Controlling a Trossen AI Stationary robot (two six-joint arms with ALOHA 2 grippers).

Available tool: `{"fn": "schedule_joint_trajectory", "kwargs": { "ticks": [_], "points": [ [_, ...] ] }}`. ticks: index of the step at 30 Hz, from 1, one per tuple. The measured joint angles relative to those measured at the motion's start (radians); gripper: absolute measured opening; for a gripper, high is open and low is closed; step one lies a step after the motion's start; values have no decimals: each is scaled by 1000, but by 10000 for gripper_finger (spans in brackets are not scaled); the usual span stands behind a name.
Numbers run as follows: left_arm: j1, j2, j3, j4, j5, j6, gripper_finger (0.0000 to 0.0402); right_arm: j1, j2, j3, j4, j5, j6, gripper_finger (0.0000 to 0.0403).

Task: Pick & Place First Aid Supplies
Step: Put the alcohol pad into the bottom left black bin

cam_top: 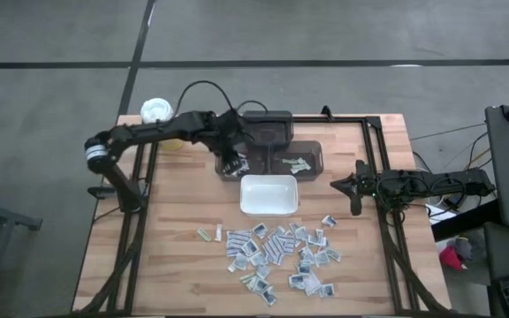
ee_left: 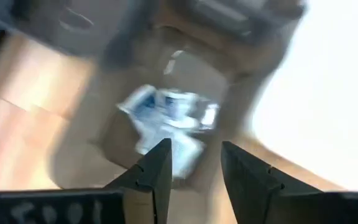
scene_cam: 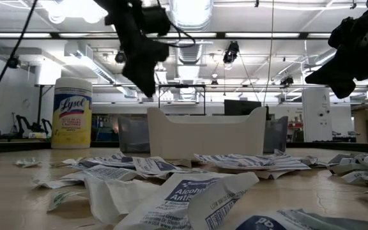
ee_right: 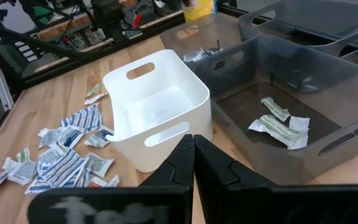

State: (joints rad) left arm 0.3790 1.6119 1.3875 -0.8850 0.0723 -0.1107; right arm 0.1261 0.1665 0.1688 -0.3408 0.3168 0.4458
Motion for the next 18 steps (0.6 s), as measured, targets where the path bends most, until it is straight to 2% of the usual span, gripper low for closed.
{"fn": "schedule_joint_trajectory", "kwargs": {
  "ticks": [4,10,15,18],
  "points": [
    [-69,-56,-1,-15,73,-153,131,0,0,0,0,0,0,8],
    [-229,-95,-2,-14,74,-307,131,0,0,0,0,-2,0,8],
    [-365,-96,-2,-14,57,-461,131,0,0,0,0,-2,0,8],
    [-448,-93,-3,-13,-1,-549,131,0,0,0,0,-2,0,8]
  ]
}}
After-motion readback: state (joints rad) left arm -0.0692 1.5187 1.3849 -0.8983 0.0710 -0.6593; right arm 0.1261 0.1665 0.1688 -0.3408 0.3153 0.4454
